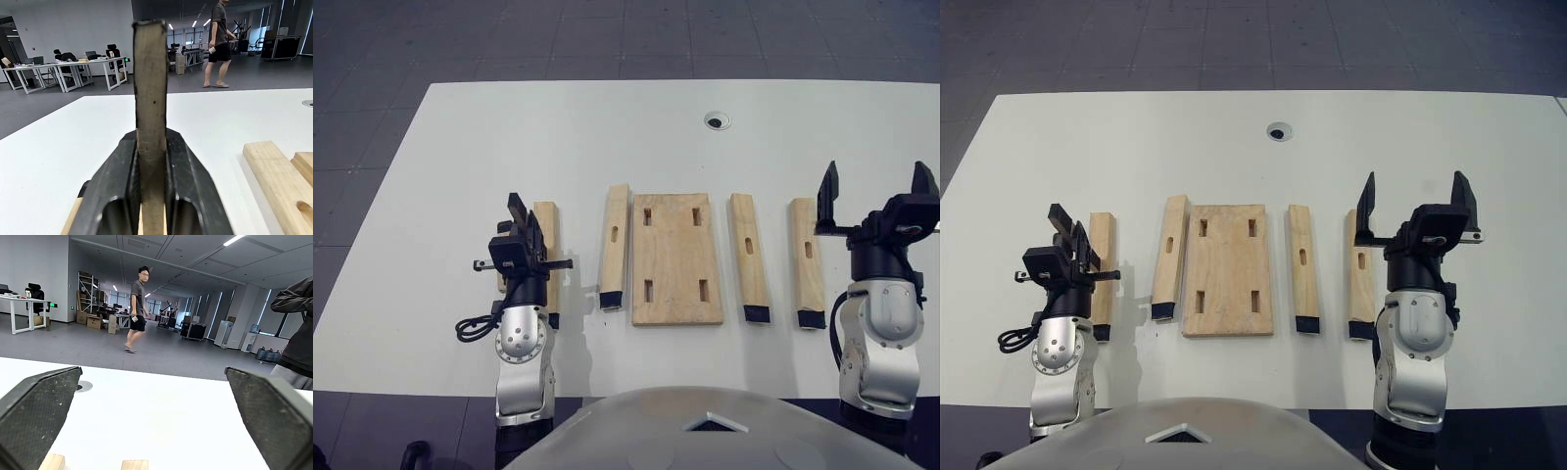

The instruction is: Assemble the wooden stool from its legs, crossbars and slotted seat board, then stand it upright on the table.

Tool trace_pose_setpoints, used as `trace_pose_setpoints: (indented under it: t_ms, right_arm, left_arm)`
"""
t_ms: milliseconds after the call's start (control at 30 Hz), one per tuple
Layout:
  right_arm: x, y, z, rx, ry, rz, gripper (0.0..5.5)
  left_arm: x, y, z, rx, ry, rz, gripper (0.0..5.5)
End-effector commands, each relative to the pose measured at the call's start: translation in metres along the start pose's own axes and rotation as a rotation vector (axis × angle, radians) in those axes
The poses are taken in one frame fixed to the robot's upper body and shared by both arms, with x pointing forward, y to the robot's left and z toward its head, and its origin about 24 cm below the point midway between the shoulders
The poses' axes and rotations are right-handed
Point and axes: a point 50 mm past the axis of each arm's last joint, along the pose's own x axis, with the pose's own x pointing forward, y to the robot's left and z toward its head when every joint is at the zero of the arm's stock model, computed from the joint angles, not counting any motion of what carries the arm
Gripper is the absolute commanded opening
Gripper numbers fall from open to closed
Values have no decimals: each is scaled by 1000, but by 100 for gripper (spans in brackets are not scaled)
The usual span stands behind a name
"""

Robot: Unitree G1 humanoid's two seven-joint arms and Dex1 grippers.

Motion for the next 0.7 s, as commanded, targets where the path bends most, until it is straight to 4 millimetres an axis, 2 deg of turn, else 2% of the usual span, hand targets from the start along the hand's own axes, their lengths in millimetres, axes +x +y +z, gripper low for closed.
trace_pose_setpoints:
  t_ms: [33, 300, 533, 700]
  right_arm:
    - [1, 0, 0, 6, 4, -2, 540]
    - [0, 0, 3, 6, -4, -5, 540]
    - [0, -1, 5, 4, -8, -9, 540]
    - [0, -1, 6, 3, -12, -11, 540]
  left_arm:
    - [0, 3, -13, -5, 72, 6, 42]
    - [-16, 12, -50, 41, 367, 21, 42]
    - [-28, 10, -57, 107, 470, -77, 42]
    - [-33, 16, -59, 109, 453, 9, 42]
